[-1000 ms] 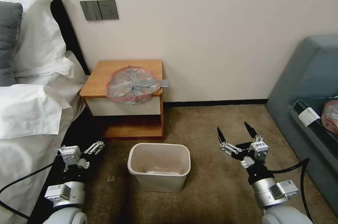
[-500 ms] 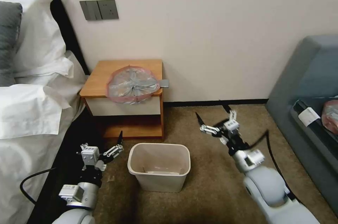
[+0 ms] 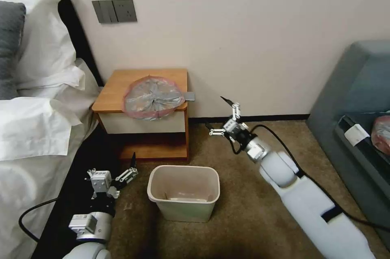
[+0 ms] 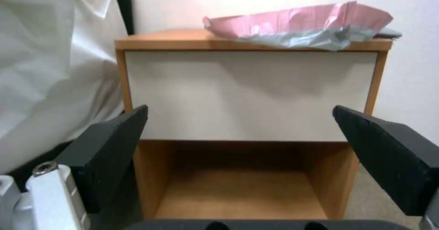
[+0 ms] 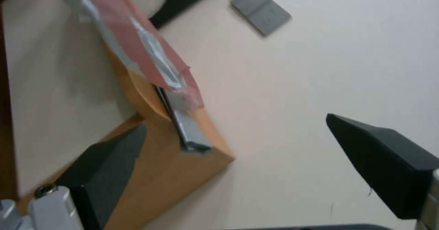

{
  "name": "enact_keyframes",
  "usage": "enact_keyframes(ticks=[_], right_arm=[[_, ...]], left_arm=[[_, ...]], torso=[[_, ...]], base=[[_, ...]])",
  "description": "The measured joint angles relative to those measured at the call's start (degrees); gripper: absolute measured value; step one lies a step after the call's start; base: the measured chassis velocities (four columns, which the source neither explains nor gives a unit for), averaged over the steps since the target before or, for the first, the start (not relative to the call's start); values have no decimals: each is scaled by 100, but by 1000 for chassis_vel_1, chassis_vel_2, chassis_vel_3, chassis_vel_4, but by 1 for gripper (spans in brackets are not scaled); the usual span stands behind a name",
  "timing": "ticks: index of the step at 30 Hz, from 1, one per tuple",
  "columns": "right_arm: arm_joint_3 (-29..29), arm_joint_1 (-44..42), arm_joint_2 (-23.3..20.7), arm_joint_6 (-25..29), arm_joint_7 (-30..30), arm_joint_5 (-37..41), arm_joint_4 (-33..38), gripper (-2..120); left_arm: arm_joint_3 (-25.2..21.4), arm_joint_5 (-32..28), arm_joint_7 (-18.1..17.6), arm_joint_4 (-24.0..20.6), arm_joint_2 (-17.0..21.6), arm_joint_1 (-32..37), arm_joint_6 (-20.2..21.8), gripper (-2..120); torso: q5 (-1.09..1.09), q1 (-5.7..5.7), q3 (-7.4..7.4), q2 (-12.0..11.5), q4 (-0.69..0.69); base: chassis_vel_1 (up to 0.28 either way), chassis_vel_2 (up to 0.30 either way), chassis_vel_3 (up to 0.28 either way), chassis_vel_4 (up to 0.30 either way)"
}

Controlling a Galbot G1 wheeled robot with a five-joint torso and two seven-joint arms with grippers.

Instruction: Pick up the garbage bag from the table and place it over the trash can.

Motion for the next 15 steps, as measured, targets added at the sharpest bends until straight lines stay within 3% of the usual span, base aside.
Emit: enact_keyframes(ticks=[8,15], right_arm=[[-394,848,294,605,327,-987,-1107,100],[-443,1283,665,1002,432,-1504,-1907,100]], left_arm=[[218,52,-41,147,-239,-30,44,100],[233,-12,-57,184,-217,-88,89,100]], torso=[[0,0,0,0,0],[0,0,0,0,0]], base=[[0,0,0,0],[0,0,0,0]])
